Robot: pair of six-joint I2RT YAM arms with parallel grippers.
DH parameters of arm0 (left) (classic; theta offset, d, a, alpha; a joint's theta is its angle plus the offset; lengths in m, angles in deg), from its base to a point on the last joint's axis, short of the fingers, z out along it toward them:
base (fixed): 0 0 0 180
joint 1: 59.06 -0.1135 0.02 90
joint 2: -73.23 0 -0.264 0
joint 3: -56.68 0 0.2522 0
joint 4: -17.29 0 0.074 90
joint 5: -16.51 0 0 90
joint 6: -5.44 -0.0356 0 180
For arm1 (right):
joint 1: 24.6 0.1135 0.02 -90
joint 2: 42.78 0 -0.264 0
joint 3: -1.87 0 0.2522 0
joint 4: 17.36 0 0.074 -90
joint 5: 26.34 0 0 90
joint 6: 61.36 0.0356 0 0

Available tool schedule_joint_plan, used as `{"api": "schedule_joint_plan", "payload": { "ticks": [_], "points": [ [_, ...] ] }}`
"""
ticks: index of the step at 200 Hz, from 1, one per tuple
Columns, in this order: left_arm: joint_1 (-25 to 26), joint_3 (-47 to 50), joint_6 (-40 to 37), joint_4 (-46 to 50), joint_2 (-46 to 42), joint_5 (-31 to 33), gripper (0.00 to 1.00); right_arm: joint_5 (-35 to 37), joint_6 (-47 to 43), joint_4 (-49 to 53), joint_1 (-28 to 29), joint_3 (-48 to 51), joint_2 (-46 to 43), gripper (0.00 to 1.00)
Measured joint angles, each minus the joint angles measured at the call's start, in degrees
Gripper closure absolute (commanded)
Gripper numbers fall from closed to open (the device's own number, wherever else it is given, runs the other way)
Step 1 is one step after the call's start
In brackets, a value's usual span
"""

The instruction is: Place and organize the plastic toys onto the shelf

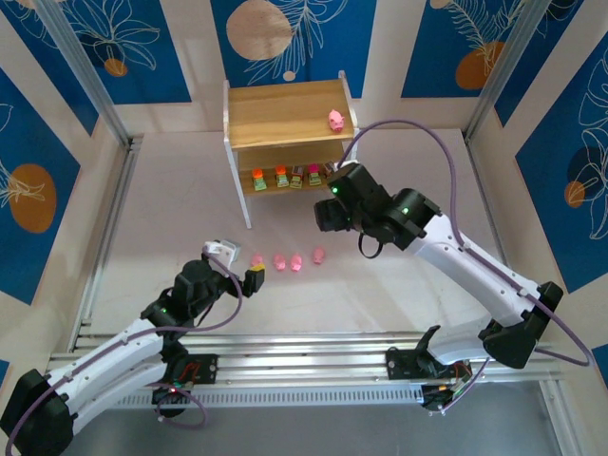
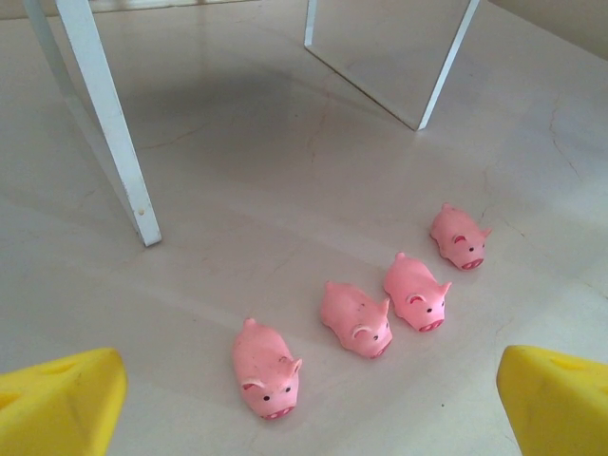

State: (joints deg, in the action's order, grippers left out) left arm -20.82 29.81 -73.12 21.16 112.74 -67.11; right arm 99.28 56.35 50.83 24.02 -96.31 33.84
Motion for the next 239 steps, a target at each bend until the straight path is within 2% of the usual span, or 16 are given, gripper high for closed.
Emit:
{"api": "schedule_joint_plan", "payload": {
  "ticks": [120,239],
  "points": [
    [0.0,0.0,0.0,-0.28,0.48,0.0,0.0,-1.4,11.87,-5.77,2.64,14.86,0.37,0.21],
    [0.0,0.0,0.0,-0.37,0.48,0.02,0.0,-4.61,16.37,-12.48,2.29,16.85,11.23,0.21]
  ]
}}
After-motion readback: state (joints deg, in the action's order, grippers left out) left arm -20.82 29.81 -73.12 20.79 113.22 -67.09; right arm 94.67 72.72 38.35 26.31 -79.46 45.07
